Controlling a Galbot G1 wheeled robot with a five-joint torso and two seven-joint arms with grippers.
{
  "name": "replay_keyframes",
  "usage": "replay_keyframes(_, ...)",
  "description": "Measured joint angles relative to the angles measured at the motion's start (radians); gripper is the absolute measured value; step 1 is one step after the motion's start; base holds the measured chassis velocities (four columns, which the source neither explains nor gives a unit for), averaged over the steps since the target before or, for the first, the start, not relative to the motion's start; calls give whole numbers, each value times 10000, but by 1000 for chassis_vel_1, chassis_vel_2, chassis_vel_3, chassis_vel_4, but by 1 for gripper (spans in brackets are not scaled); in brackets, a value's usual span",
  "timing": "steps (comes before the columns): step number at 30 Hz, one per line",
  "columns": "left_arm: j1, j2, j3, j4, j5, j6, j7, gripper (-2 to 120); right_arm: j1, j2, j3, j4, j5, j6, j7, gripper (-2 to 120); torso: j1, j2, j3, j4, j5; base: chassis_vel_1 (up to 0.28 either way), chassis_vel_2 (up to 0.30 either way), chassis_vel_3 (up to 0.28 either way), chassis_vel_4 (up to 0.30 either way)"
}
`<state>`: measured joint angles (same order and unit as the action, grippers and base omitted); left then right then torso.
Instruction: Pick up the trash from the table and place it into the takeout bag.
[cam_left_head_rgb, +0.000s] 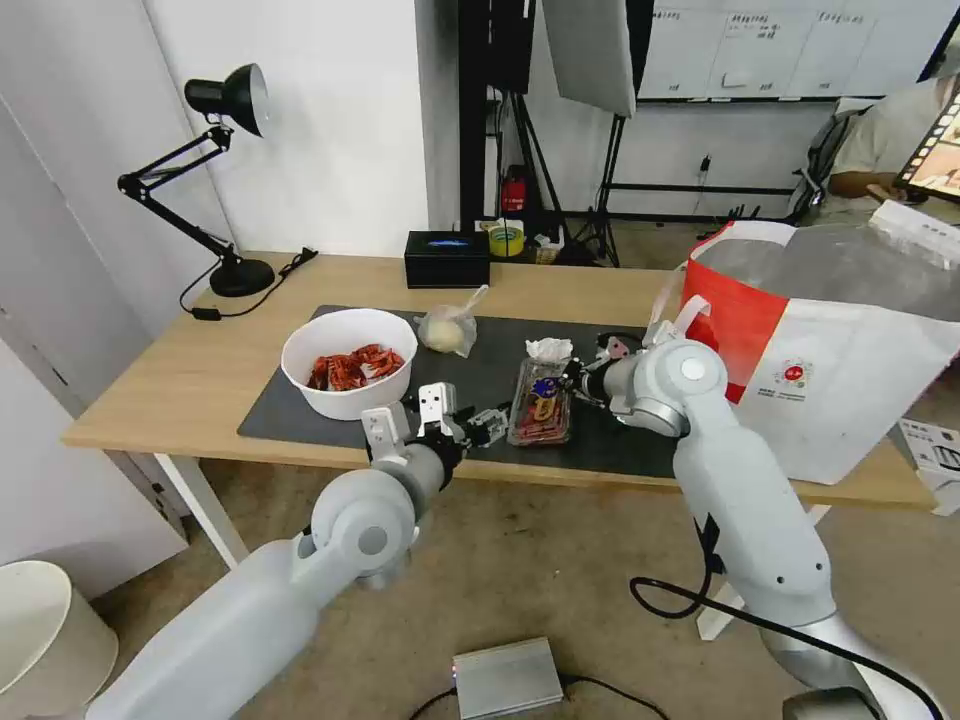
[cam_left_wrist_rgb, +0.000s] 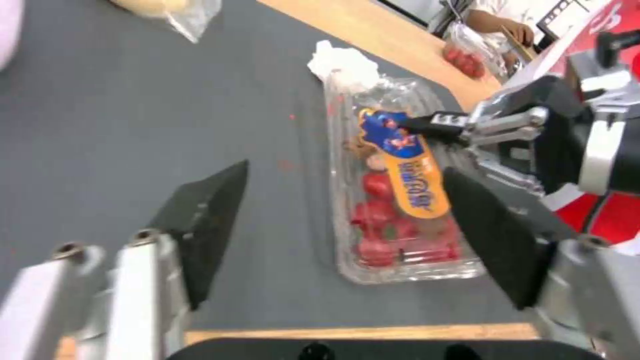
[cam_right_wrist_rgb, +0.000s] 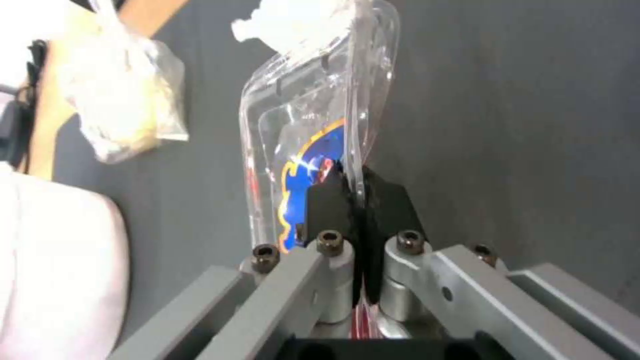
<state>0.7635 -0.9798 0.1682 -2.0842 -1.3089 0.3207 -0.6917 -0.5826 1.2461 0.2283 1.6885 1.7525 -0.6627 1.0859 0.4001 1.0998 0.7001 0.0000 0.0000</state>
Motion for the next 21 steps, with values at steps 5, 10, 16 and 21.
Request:
replay_keyframes(5, 306, 213, -254, -195, 6, -1, 14, 99, 111, -139, 80, 221, 153, 64, 0, 0, 0, 1, -1, 0, 0, 0, 0, 0, 0)
replay_keyframes(10, 588, 259, -408, -312, 84, 0, 26, 100, 192, -254, 159, 401, 324, 127, 37, 0, 0, 1, -2, 0, 0, 0, 0, 0, 0)
replay_keyframes(16, 800, 328, -595, -440, 104, 0, 28, 100, 276, -378, 270, 668, 553, 180, 137, 0, -1, 1, -2, 0, 0, 0, 0, 0, 0)
replay_keyframes(21, 1083, 488, -853, -632, 107, 0, 32, 100, 432, -621, 445, 1131, 937, 289, 322, 0, 0, 1, -2, 0, 0, 0, 0, 0, 0)
